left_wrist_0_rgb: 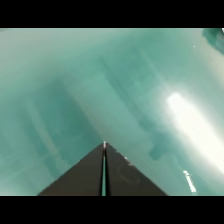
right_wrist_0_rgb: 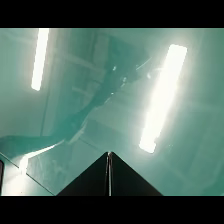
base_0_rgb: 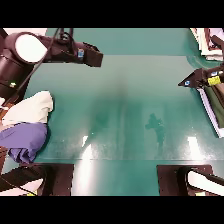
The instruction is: Fold the shirts.
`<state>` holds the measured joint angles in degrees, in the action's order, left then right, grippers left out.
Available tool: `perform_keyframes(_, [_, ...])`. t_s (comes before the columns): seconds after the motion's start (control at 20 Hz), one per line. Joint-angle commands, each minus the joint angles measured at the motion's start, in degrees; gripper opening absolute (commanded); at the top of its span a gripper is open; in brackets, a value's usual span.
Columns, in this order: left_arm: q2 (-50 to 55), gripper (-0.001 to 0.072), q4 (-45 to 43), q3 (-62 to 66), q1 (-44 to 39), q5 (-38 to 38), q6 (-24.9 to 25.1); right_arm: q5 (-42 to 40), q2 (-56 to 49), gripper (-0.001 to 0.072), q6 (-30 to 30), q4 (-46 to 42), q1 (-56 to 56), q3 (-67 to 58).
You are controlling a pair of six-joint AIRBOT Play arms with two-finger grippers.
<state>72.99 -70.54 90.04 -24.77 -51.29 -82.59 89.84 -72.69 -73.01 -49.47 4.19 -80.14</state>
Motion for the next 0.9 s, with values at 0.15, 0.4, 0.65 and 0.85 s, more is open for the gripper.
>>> perform_keyframes(0.15, [-10.8,0.0031,-16.1,-1.9,17.2,-21.3,-1.5,0.8,0.4,0.0023,0.0,0.0,0.0,0.0])
perform_keyframes(0.4, [-19.8,0.0034,-19.3,-16.3,34.5,-20.5,-1.4,0.3,0.4,0.0022,0.0,0.0,0.0,0.0])
perform_keyframes(0.65, [-17.1,0.0719,-19.6,-34.4,37.4,-8.1,-1.6,0.2,0.4,0.0022,0.0,0.0,0.0,0.0])
perform_keyframes(0.85, [-10.0,0.072,-23.4,-42.0,37.4,1.2,-6.2,0.4,0.4,0.0022,-0.1,0.0,0.0,0.0])
